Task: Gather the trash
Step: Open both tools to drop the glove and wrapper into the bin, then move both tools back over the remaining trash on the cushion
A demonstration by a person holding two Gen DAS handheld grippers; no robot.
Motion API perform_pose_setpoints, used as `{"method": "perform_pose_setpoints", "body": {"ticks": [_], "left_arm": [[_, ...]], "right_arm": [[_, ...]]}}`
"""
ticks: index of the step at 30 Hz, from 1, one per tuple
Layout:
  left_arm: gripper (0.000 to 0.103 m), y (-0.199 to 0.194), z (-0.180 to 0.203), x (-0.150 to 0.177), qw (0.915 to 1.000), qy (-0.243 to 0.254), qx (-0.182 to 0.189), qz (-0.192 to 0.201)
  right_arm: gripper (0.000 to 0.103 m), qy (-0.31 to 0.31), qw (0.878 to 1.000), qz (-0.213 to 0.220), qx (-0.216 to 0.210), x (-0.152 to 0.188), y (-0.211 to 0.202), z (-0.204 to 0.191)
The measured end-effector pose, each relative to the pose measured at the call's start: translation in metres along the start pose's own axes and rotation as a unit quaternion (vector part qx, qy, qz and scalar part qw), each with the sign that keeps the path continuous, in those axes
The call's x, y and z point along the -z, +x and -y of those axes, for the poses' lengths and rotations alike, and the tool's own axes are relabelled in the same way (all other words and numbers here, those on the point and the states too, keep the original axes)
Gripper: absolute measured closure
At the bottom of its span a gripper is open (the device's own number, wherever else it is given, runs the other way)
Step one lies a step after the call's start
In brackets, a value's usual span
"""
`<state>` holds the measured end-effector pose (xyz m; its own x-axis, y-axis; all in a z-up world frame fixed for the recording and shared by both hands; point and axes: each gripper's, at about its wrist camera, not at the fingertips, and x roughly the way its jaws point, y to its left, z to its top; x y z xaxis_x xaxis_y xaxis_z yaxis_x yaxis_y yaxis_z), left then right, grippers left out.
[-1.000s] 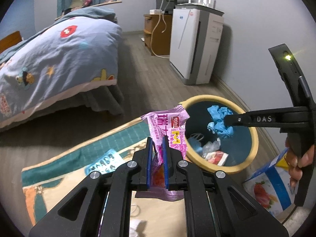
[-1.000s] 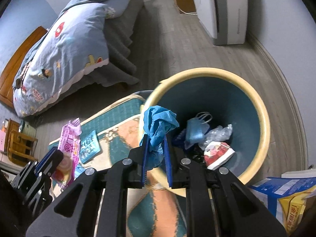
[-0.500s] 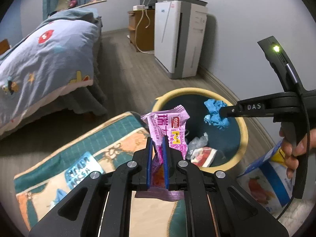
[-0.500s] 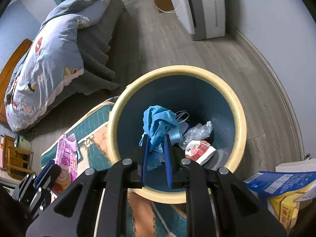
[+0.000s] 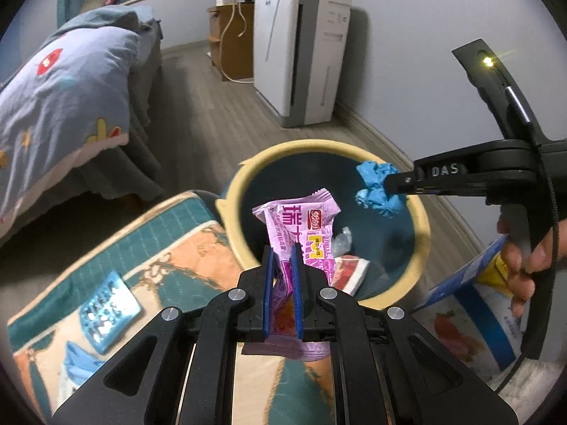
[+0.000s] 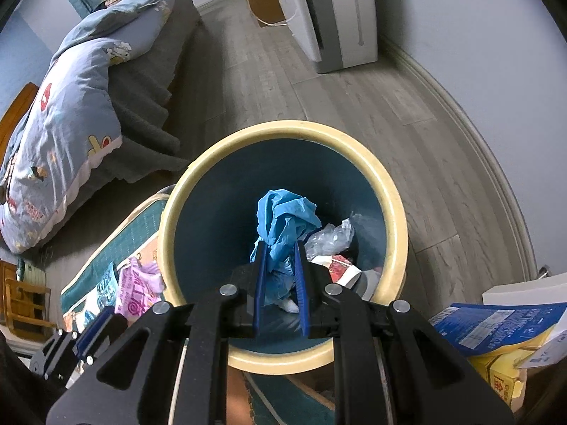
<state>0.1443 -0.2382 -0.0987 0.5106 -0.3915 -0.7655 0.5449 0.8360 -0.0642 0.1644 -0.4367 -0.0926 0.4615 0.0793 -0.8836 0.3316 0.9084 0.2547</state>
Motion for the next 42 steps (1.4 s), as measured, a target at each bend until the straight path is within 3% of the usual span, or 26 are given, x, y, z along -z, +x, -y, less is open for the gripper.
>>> {"method": "perform_pose_setpoints", "body": {"ticks": [7,14,17,20,21,31,42], "left_arm": [[0.092,0.003,0.013,-0.004,0.9997,0.004,0.023,0.011],[0.092,-0.006,0.02,-0.01,0.9981,0.006,0.038,0.049],[0.085,-0.003,0.021,-0.01,0.9983,0.007,0.038,0.044],[0.068,-0.002,0.019,-0.009,0.9987,0.007,0.029,0.042],[0.061,-0.003,0.018,-0.009,0.9986,0.005,0.028,0.043],[0.024,-0.01,0.005,-0.008,0.9985,-0.014,0.005,0.053],[0.017,-0.061,-0.03,-0.011,0.9978,0.003,-0.044,0.049]], "right_arm": [[0.088,0.011,1.0,0.004,0.0,-0.002,0.002,0.005],[0.086,0.024,1.0,0.014,0.003,-0.003,-0.001,0.01],[0.075,0.03,0.999,0.015,0.004,-0.003,-0.001,0.012],[0.065,0.031,0.999,0.016,0.004,-0.004,-0.001,0.012],[0.057,0.031,0.999,0.016,0.004,-0.004,-0.001,0.011],[0.015,0.037,0.999,0.021,0.003,-0.005,-0.004,0.006],[0.008,0.033,0.999,0.033,-0.014,-0.007,-0.016,-0.023]]}}
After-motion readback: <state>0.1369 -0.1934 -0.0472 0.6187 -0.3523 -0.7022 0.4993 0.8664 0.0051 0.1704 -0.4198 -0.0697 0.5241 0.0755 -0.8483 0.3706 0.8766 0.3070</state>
